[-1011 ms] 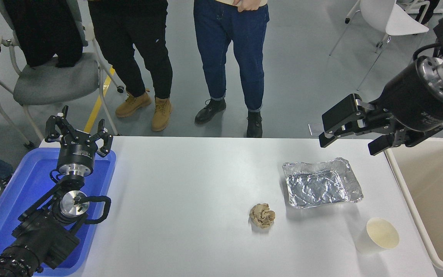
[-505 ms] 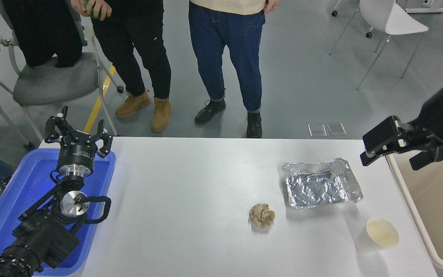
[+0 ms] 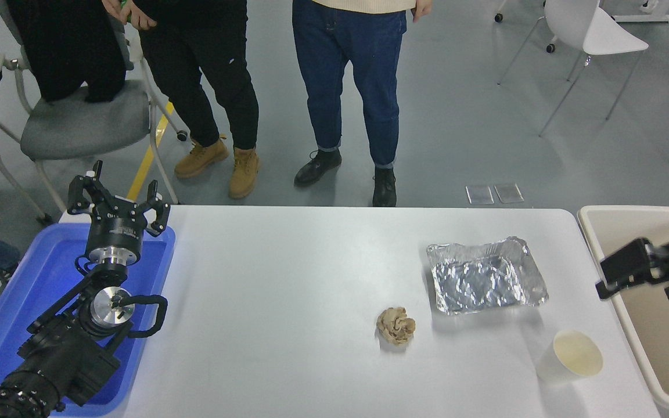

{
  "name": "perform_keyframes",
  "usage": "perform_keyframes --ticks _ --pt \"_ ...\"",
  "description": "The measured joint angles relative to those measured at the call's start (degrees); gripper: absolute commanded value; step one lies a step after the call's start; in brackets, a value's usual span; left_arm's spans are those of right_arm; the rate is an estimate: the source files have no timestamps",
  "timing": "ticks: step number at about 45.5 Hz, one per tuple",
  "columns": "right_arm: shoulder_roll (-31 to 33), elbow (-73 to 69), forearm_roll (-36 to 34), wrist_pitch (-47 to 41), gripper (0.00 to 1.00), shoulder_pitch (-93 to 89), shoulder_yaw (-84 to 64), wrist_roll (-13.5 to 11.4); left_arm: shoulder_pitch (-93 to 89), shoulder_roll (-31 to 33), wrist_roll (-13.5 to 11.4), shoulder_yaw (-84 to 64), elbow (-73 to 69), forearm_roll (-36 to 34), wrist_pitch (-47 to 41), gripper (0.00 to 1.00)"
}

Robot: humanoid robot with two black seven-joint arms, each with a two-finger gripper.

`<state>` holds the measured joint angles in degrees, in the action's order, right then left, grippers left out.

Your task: Pick up paper cup place in dustbin

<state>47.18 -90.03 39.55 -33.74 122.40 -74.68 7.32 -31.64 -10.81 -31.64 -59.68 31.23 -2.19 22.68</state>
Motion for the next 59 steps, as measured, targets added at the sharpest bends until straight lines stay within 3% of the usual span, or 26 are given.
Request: perform_keyframes --ticks 26,59 --pt "3.3 10.6 8.6 5.9 1.00 -30.4 20.6 0.0 -0.1 0.0 0.0 0.0 0.0 0.0 0.0 0.99" --pt "-5.0 22.2 11.9 14.8 1.00 -48.5 27.6 -0.1 -0.1 0.0 0.0 0.0 0.0 0.0 0.0 0.99"
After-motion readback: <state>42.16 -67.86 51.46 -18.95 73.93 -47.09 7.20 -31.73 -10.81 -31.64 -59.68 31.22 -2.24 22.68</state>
